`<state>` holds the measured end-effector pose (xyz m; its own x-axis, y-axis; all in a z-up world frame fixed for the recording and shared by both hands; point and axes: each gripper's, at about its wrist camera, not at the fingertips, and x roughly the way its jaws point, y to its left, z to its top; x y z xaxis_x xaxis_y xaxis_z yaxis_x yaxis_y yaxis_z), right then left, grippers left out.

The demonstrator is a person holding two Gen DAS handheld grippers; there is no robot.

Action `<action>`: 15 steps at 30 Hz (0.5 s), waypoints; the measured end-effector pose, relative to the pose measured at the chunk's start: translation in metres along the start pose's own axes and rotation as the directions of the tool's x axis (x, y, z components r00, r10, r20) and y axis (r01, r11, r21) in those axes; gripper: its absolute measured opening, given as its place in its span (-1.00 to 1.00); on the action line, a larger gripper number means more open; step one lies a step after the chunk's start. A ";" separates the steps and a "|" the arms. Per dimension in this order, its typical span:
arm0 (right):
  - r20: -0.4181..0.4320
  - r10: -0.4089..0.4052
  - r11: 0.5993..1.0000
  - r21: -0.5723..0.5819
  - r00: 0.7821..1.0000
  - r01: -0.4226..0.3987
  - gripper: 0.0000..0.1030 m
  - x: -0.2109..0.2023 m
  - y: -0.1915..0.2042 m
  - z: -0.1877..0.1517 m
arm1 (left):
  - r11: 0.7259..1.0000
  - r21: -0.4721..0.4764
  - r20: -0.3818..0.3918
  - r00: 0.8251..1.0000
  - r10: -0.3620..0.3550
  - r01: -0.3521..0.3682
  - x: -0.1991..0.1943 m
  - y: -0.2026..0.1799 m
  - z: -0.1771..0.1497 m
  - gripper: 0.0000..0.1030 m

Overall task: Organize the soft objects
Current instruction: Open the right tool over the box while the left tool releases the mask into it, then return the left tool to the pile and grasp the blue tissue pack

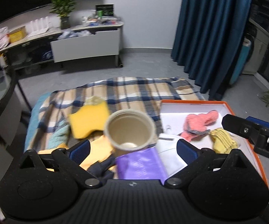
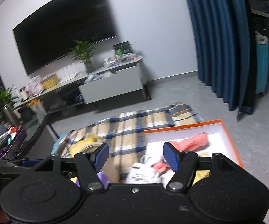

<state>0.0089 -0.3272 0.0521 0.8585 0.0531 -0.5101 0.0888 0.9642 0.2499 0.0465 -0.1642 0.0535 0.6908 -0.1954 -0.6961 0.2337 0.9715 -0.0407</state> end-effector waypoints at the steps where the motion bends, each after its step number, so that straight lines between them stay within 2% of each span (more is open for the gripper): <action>1: -0.004 0.009 1.000 -0.006 1.000 -0.009 0.52 0.001 0.004 -0.001 | 1.000 -0.010 0.000 1.000 0.007 -0.007 -0.001 0.004 -0.001 0.97; 15: -0.078 0.089 0.992 -0.088 0.993 -0.096 0.52 0.016 0.057 -0.019 | 0.992 -0.115 0.002 0.998 0.058 -0.057 -0.011 0.052 -0.018 0.97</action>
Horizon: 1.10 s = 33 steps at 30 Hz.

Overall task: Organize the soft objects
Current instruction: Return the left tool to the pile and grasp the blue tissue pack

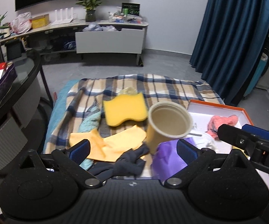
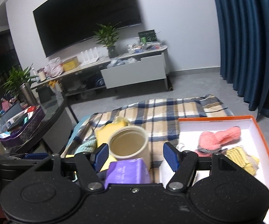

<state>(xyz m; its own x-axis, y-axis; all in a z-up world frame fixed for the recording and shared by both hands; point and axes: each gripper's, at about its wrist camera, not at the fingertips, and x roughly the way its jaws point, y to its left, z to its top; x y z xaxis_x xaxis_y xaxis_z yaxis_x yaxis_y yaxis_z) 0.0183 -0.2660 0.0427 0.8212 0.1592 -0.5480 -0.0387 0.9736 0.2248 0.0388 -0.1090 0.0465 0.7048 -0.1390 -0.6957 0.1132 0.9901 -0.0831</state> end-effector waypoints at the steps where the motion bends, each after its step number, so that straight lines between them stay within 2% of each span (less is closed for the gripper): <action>1: -0.006 0.006 1.000 -0.005 1.000 -0.006 0.52 0.002 0.003 -0.001 | 1.000 -0.007 -0.001 1.000 0.004 -0.004 0.000 0.003 -0.001 0.97; 17: -0.076 0.082 0.993 -0.073 0.994 -0.088 0.52 0.021 0.046 -0.015 | 0.995 -0.084 -0.002 0.999 0.049 -0.049 -0.006 0.056 -0.018 0.97; 23: -0.099 0.093 0.992 -0.081 0.991 -0.101 0.52 0.024 0.052 -0.019 | 0.983 -0.149 -0.042 0.994 0.098 -0.103 0.001 0.087 -0.031 0.97; 33: -0.136 0.125 0.985 -0.103 0.983 -0.140 0.52 0.028 0.062 -0.029 | 0.969 -0.183 -0.103 0.983 0.151 -0.168 0.009 0.120 -0.053 0.97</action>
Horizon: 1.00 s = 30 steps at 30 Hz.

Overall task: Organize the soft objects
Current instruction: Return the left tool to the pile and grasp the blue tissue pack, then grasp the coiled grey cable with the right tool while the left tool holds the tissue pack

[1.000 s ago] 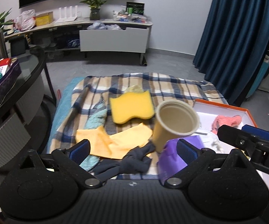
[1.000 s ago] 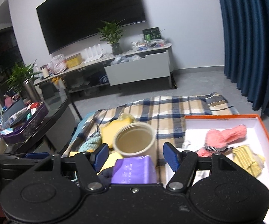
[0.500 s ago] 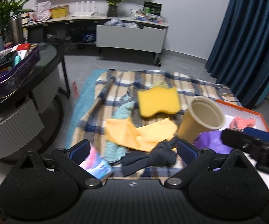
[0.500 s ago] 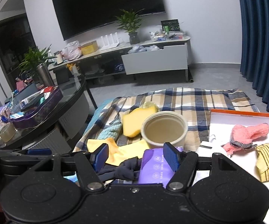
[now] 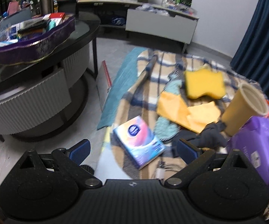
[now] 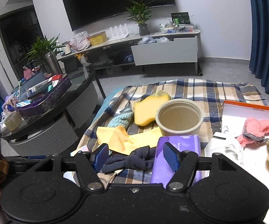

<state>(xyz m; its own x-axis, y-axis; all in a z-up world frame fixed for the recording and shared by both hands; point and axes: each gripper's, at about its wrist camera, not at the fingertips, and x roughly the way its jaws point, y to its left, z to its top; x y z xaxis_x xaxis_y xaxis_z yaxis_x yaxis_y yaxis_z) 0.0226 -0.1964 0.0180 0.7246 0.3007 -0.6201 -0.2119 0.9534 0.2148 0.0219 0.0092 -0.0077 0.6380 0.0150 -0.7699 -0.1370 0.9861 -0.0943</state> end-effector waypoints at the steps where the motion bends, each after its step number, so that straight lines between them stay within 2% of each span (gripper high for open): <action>1: -0.002 0.003 1.000 -0.003 1.000 -0.003 0.52 0.000 0.001 0.000 | 1.000 -0.003 -0.006 1.000 0.000 0.000 0.003 0.001 -0.002 0.97; 14: -0.014 0.015 0.999 -0.029 1.000 -0.015 0.52 -0.002 0.009 -0.004 | 0.995 -0.079 -0.052 0.997 0.054 -0.058 0.053 -0.001 0.000 0.96; 19: -0.039 0.040 0.997 -0.061 0.998 -0.043 0.52 0.001 0.020 -0.011 | 0.994 -0.104 -0.057 0.998 0.034 -0.039 0.062 0.003 0.000 0.86; 20: -0.046 0.045 0.996 -0.071 0.998 -0.048 0.52 0.001 0.024 -0.013 | 0.994 -0.102 -0.047 0.998 0.034 -0.039 0.060 0.003 -0.001 0.77; 21: -0.054 0.050 0.995 -0.081 0.997 -0.054 0.52 0.003 0.027 -0.015 | 0.996 -0.090 -0.036 0.999 0.025 -0.028 0.058 0.002 -0.002 0.55; 24: -0.082 0.067 0.992 -0.102 0.994 -0.075 0.52 0.008 0.036 -0.022 | 0.999 -0.040 -0.024 1.000 0.001 -0.002 0.053 0.000 -0.004 0.16; 30: -0.138 0.095 0.982 -0.148 0.986 -0.115 0.52 0.019 0.052 -0.037 | 0.999 -0.020 0.017 0.999 -0.038 0.039 0.034 0.013 -0.008 0.07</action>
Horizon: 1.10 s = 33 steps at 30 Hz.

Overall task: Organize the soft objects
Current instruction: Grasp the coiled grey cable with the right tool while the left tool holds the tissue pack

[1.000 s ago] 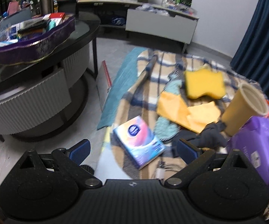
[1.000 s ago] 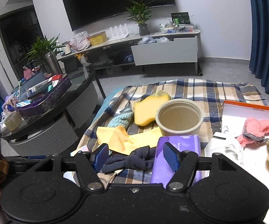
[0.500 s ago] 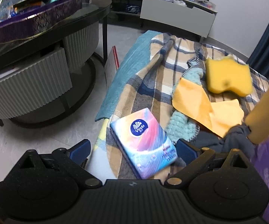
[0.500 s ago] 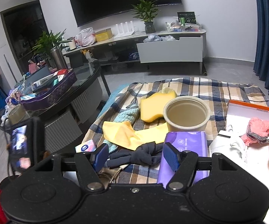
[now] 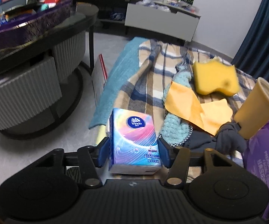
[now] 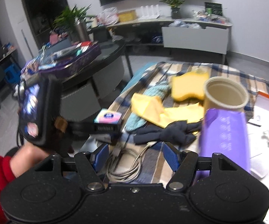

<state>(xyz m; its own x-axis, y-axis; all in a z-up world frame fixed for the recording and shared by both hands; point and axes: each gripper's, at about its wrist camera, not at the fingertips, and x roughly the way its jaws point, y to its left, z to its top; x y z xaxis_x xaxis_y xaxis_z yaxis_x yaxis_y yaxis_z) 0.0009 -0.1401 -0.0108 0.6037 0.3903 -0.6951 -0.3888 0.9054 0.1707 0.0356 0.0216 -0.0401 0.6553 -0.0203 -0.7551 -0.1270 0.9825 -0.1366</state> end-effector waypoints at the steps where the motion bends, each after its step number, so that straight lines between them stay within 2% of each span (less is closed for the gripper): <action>1: -0.013 0.005 1.000 -0.004 1.000 -0.005 0.52 0.004 0.004 -0.003 | 1.000 -0.001 0.013 1.000 0.000 0.000 -0.005 0.003 0.000 0.07; 9: -0.105 0.064 0.993 -0.090 0.992 -0.073 0.49 0.042 0.039 -0.022 | 0.999 -0.040 0.080 0.997 0.002 0.001 -0.033 0.023 0.003 0.07; 13: -0.129 0.064 0.990 -0.120 0.990 -0.079 0.37 0.062 0.050 -0.026 | 0.998 -0.056 0.084 0.996 -0.002 0.007 -0.038 0.032 0.000 0.08; 15: -0.139 0.068 0.988 -0.129 0.988 -0.086 0.20 0.069 0.053 -0.026 | 0.998 -0.056 0.085 0.996 0.007 -0.002 -0.038 0.035 -0.002 0.08; 16: -0.143 0.066 0.987 -0.137 0.988 -0.086 0.18 0.074 0.056 -0.027 | 0.998 -0.058 0.085 0.996 0.010 -0.005 -0.038 0.036 -0.002 0.08; 19: -0.157 0.038 0.983 -0.172 0.987 -0.065 -0.01 0.086 0.061 -0.030 | 0.998 -0.064 0.089 0.996 0.004 0.002 -0.040 0.041 -0.003 0.08; 21: -0.170 0.026 0.980 -0.192 0.985 -0.059 -0.21 0.095 0.063 -0.032 | 0.998 -0.064 0.092 0.996 -0.001 0.007 -0.041 0.042 -0.003 0.08; 22: -0.177 0.018 0.978 -0.201 0.984 -0.054 -0.24 0.099 0.061 -0.033 | 0.998 -0.065 0.093 0.996 -0.001 0.007 -0.041 0.043 -0.003 0.08; 25: -0.153 0.014 0.973 -0.226 0.988 -0.049 -0.50 0.103 0.058 -0.034 | 0.997 -0.071 0.092 0.996 -0.001 0.007 -0.041 0.044 -0.004 0.08; 26: -0.148 0.009 0.973 -0.225 0.989 -0.043 -0.67 0.102 0.057 -0.033 | 0.997 -0.072 0.091 0.996 -0.001 0.008 -0.041 0.044 -0.004 0.08; 28: -0.144 0.019 0.979 -0.196 0.989 -0.048 -0.70 0.100 0.050 -0.032 | 0.998 -0.070 0.093 0.996 -0.002 0.009 -0.042 0.043 -0.005 0.08; 33: -0.073 0.042 0.985 -0.163 0.996 -0.054 -0.75 0.076 0.046 -0.024 | 0.998 -0.060 0.099 0.995 -0.008 0.014 -0.044 0.040 -0.005 0.08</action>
<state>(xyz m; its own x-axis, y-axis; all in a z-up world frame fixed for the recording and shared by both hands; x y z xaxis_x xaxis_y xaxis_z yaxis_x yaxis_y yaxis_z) 0.0125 -0.0724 -0.0724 0.5342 0.4149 -0.7366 -0.5291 0.8436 0.0915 -0.0021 0.0606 -0.0150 0.7267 -0.0102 -0.6869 -0.1620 0.9692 -0.1858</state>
